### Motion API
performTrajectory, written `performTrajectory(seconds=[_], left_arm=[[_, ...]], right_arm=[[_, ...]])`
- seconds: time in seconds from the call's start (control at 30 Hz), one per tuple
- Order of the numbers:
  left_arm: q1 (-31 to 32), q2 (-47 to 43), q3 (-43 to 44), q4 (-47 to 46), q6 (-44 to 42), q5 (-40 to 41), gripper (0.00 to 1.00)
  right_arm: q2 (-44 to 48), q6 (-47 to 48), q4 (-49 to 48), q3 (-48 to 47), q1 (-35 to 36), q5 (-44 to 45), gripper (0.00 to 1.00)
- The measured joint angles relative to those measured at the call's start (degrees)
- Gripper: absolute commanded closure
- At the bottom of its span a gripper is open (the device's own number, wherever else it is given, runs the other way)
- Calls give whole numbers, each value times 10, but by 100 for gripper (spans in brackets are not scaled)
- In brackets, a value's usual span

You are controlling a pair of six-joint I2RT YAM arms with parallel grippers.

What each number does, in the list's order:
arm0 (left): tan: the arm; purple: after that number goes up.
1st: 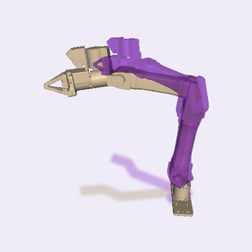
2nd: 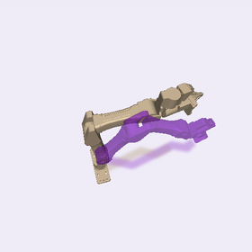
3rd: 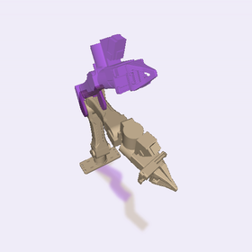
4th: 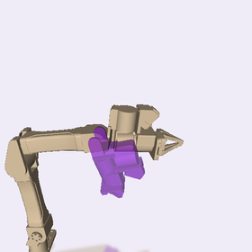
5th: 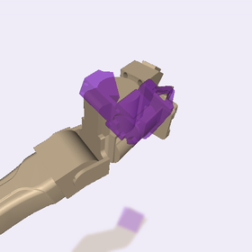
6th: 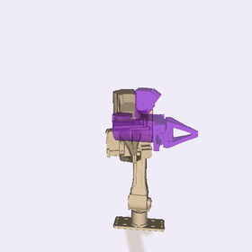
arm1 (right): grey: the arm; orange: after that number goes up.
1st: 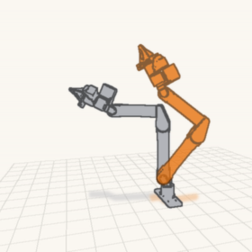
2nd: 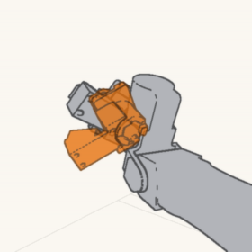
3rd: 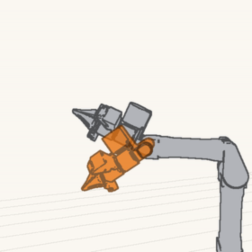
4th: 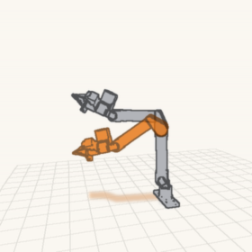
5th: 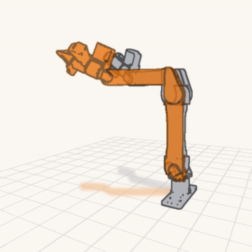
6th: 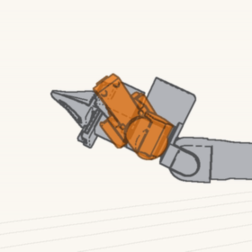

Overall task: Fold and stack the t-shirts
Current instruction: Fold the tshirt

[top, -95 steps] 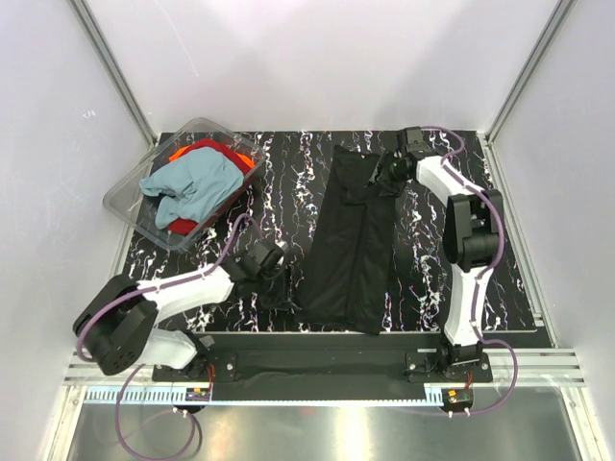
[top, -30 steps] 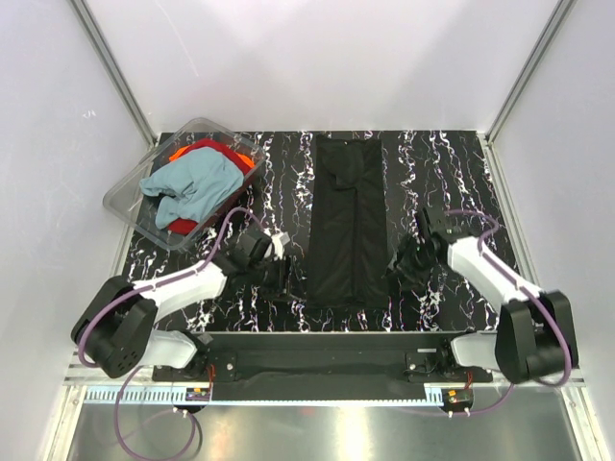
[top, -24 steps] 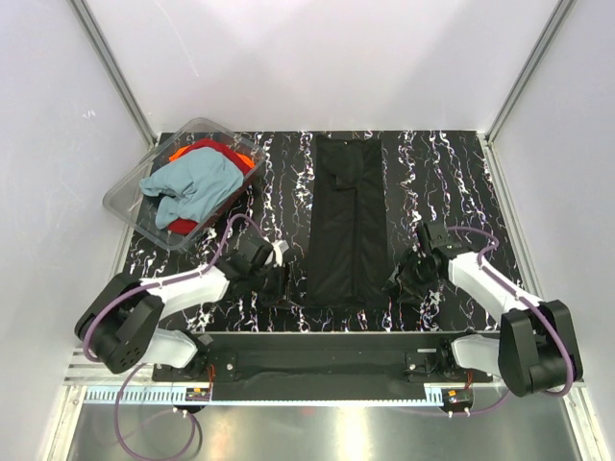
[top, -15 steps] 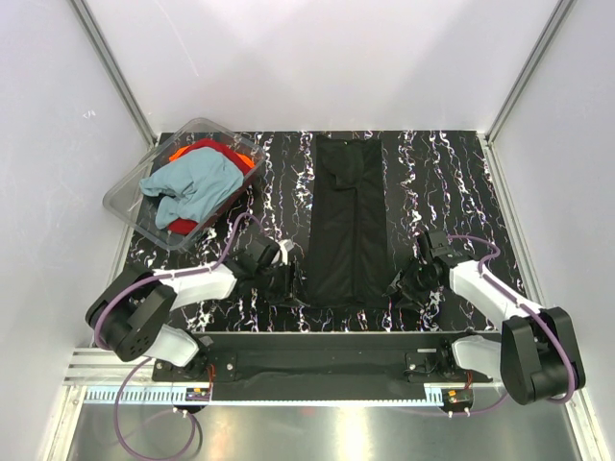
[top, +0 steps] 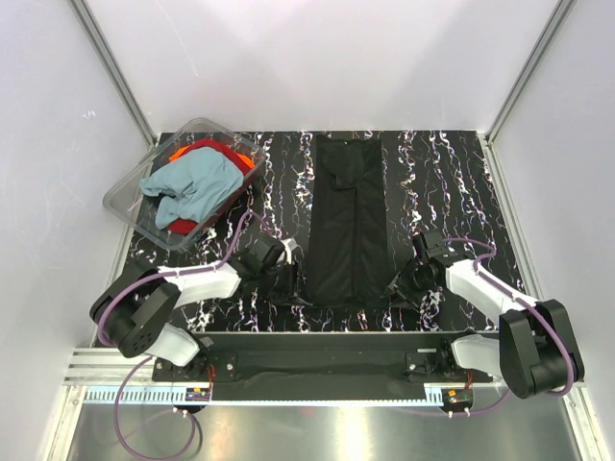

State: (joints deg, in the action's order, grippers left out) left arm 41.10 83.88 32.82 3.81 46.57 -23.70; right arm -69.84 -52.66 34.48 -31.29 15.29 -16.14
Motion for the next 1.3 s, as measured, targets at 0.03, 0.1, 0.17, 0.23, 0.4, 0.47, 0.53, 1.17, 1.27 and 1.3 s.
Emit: performTrajectory(seconds=[0.03, 0.1, 0.17, 0.23, 0.4, 0.47, 0.53, 1.17, 1.27, 1.3], left_arm=[[1, 0, 0, 0, 0, 2, 56], [5, 0, 2, 2, 0, 6, 56], [8, 0, 3, 4, -2, 11, 58], [10, 0, 5, 7, -3, 16, 63], [15, 0, 6, 13, -8, 29, 69], [17, 0, 8, 18, -11, 34, 74], [17, 0, 9, 23, -13, 38, 76], [19, -6, 12, 45, -17, 57, 92], [20, -13, 12, 56, -17, 63, 89], [20, -16, 12, 59, -17, 63, 88]], right_arm=[[0, -5, 0, 1, 5, 0, 57], [-4, -16, 0, 1, 12, 1, 57], [-10, -25, 0, 1, 19, 3, 57], [-17, -32, -1, 1, 26, 6, 57], [-34, -49, -2, 1, 50, 11, 58], [-34, -53, -2, 1, 56, 12, 56], [-33, -55, -1, 0, 57, 15, 54], [-9, -71, 31, -5, 66, 50, 52], [-17, -72, 32, -5, 73, 58, 54], [-18, -72, 33, -6, 75, 60, 55]])
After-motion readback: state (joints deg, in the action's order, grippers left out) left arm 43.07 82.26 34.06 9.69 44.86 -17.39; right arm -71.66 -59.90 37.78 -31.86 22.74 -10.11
